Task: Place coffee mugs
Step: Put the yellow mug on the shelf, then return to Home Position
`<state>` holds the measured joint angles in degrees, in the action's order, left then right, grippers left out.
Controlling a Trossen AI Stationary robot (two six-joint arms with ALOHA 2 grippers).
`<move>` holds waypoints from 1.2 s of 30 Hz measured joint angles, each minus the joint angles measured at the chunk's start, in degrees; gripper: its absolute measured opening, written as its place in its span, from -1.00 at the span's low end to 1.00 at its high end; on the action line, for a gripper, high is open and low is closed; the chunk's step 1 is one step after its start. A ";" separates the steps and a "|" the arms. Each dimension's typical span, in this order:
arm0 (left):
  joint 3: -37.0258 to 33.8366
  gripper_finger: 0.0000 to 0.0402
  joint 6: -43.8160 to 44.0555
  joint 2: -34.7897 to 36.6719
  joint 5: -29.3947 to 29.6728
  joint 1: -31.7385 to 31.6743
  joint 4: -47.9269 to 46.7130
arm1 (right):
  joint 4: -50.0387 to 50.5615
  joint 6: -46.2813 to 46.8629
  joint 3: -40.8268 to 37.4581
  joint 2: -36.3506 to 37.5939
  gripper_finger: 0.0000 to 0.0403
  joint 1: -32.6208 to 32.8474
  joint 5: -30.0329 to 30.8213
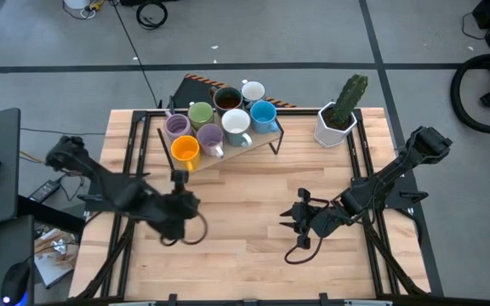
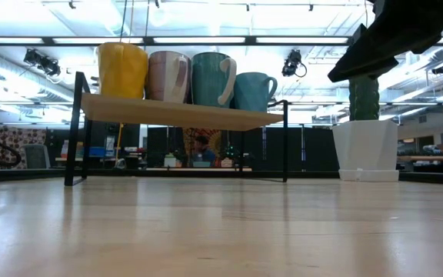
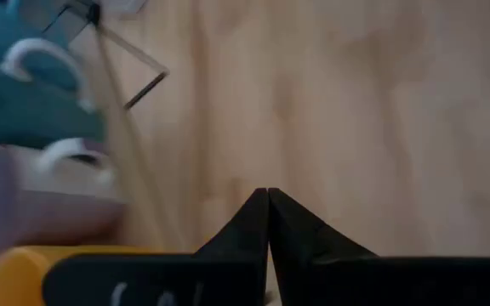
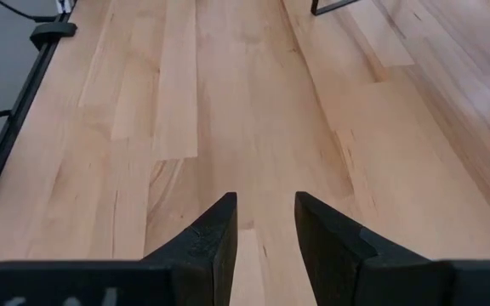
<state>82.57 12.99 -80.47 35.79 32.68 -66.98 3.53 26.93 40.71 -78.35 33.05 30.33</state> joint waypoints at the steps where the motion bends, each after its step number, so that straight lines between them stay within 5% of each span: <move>1: -1.78 -0.93 1.66 1.66 -0.16 1.31 2.18 | -0.16 -0.16 0.00 -0.02 -0.38 0.01 0.00; 14: -34.12 -0.97 8.21 25.56 1.99 9.16 36.57 | -2.11 -6.00 0.00 3.29 -0.38 -3.97 -6.74; 27: -56.78 -0.97 -7.57 45.83 -2.20 3.20 66.63 | 2.09 -12.55 -6.79 26.64 -0.41 -12.69 -7.55; 36: -67.84 -0.97 -12.33 59.47 -8.34 -1.03 75.07 | 3.07 -13.53 -13.52 43.80 -0.41 -17.51 -7.87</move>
<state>14.73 0.66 -21.00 27.45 31.65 8.09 6.60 13.40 27.19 -34.54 15.54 22.46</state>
